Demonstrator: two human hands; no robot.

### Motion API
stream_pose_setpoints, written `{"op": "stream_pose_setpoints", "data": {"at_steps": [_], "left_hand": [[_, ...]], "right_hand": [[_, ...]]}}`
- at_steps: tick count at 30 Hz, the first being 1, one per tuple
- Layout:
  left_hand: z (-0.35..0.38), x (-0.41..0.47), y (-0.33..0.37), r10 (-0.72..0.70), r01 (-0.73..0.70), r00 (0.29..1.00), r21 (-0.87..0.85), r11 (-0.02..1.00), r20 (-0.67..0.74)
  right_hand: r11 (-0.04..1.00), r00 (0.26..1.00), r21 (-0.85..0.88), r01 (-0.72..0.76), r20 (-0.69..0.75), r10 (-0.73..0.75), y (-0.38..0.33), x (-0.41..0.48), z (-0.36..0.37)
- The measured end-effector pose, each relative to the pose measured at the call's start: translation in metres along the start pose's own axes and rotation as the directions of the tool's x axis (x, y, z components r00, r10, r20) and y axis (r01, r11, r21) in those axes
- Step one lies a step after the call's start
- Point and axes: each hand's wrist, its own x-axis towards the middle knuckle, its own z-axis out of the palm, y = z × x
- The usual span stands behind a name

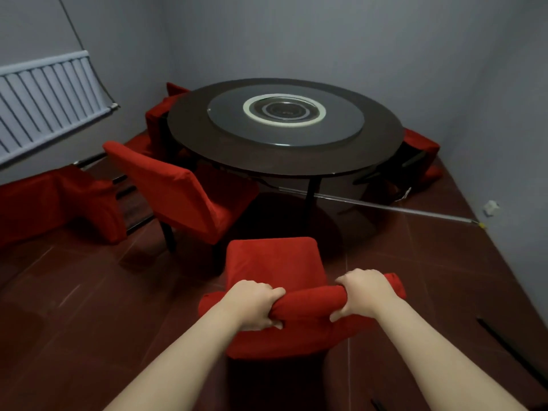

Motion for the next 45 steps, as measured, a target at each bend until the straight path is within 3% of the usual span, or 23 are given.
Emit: {"op": "stream_pose_setpoints", "data": {"at_steps": [6, 12, 15, 20, 23, 28, 31, 39, 45], "left_hand": [[-0.045, 0.034, -0.039, -0.056, 0.058, 0.997, 0.034, 0.998, -0.045], [-0.088, 0.082, -0.086, -0.194, 0.220, 0.954, 0.092, 0.971, -0.229], [-0.105, 0.103, -0.110, -0.309, 0.337, 0.908, 0.054, 0.940, -0.283], [-0.123, 0.150, -0.145, -0.465, 0.482, 0.840, -0.008, 0.876, -0.281], [-0.128, 0.172, -0.166, -0.484, 0.494, 0.828, -0.040, 0.869, -0.284], [-0.149, 0.200, -0.190, -0.505, 0.516, 0.835, -0.011, 0.857, -0.219], [-0.156, 0.219, -0.209, -0.494, 0.513, 0.839, 0.025, 0.858, -0.228], [-0.171, 0.267, -0.266, -0.431, 0.453, 0.876, 0.066, 0.889, -0.215], [-0.183, 0.299, -0.309, -0.362, 0.372, 0.920, 0.047, 0.927, -0.154]], "right_hand": [[0.997, 0.993, 0.066, -0.034, -0.114, 0.042, 0.007, 0.038, -0.045], [0.996, 0.933, 0.086, 0.006, -0.360, 0.025, 0.021, 0.091, -0.078], [0.989, 0.946, 0.141, 0.047, -0.325, 0.001, 0.030, 0.127, -0.101], [0.992, 0.980, 0.080, 0.094, -0.182, -0.078, 0.056, 0.199, -0.151], [0.989, 0.986, 0.077, 0.129, -0.112, -0.120, 0.072, 0.234, -0.171], [0.981, 0.941, 0.067, 0.179, -0.302, -0.151, 0.084, 0.273, -0.175], [0.980, 0.929, 0.066, 0.187, -0.336, -0.154, 0.088, 0.298, -0.185], [0.983, 0.955, 0.152, 0.107, -0.289, -0.060, 0.091, 0.344, -0.213], [0.987, 0.917, 0.156, 0.050, -0.398, 0.016, 0.082, 0.369, -0.211]]}}
